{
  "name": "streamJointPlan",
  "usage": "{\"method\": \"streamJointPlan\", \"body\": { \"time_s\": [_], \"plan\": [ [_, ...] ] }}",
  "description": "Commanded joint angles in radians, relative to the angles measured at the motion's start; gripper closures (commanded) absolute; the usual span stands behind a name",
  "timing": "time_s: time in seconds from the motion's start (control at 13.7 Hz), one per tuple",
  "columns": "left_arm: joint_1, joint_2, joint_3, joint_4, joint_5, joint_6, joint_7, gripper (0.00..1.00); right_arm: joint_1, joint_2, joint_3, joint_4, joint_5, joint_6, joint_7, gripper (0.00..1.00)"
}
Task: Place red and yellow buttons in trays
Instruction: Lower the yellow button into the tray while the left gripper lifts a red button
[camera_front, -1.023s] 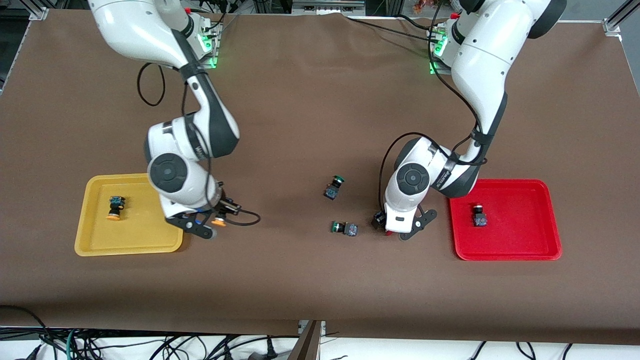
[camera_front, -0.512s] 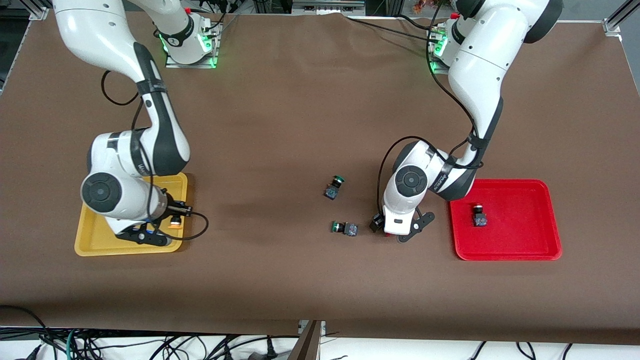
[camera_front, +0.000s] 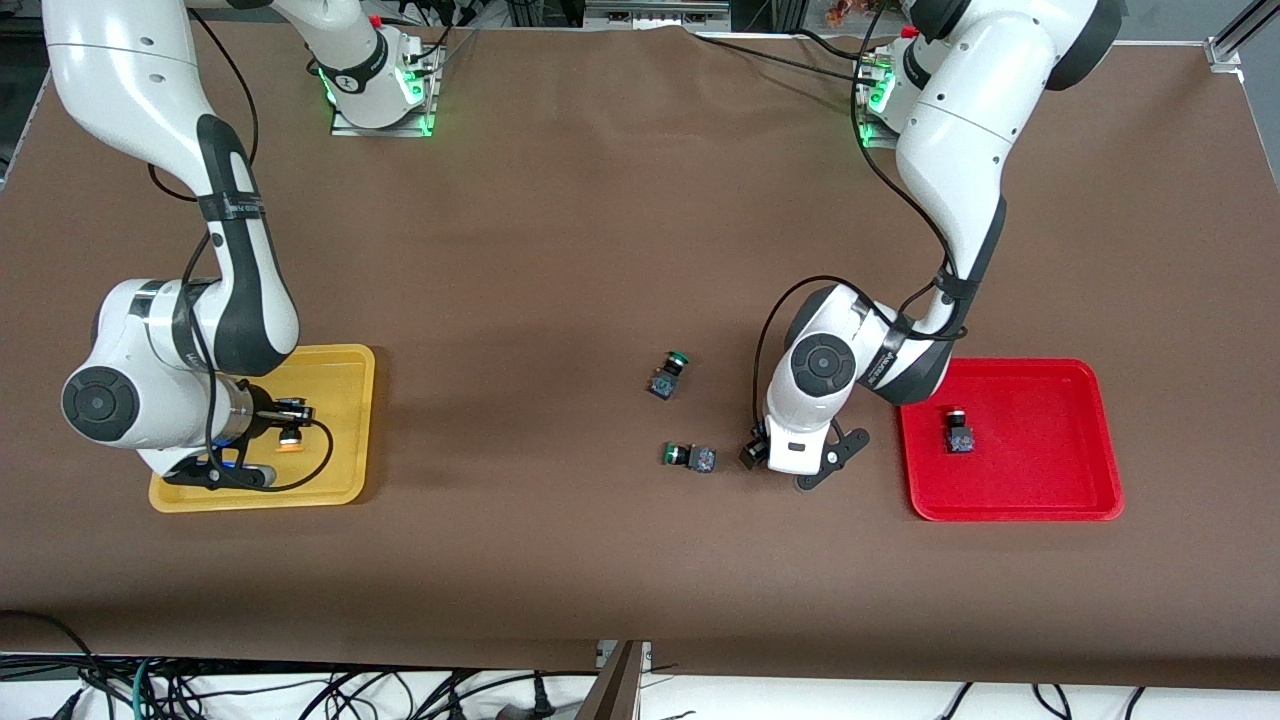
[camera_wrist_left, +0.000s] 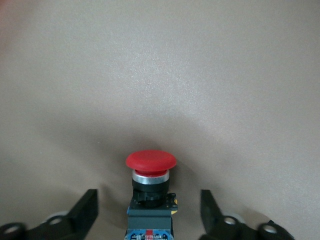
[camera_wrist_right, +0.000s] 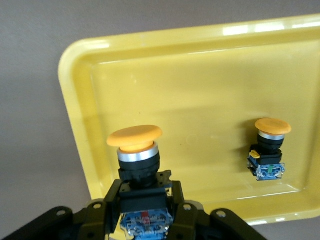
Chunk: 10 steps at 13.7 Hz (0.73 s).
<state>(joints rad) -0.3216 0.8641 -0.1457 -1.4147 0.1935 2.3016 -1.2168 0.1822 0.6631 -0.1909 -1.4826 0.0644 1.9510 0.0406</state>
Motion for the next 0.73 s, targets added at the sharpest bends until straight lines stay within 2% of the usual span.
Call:
{"method": "streamJointPlan", "body": {
  "time_s": [0.0,0.15,0.44,0.66],
  "plan": [
    [-0.016,0.023,0.012,0.039,0.020,-0.007,-0.018,0.66,-0.020,-0.011,0.015,-0.060,0.006,0.063,-0.060,0.85],
    [-0.016,0.023,0.012,0.039,0.018,-0.008,-0.020,0.99,-0.044,-0.002,0.016,-0.070,0.008,0.075,-0.097,0.85],
    [-0.011,0.009,0.012,0.049,0.020,-0.027,-0.010,1.00,-0.069,0.035,0.016,-0.071,0.115,0.083,-0.165,0.85],
    [0.009,-0.028,0.009,0.135,0.011,-0.199,0.086,1.00,-0.076,0.055,0.016,-0.080,0.115,0.103,-0.171,0.85]
  ]
}}
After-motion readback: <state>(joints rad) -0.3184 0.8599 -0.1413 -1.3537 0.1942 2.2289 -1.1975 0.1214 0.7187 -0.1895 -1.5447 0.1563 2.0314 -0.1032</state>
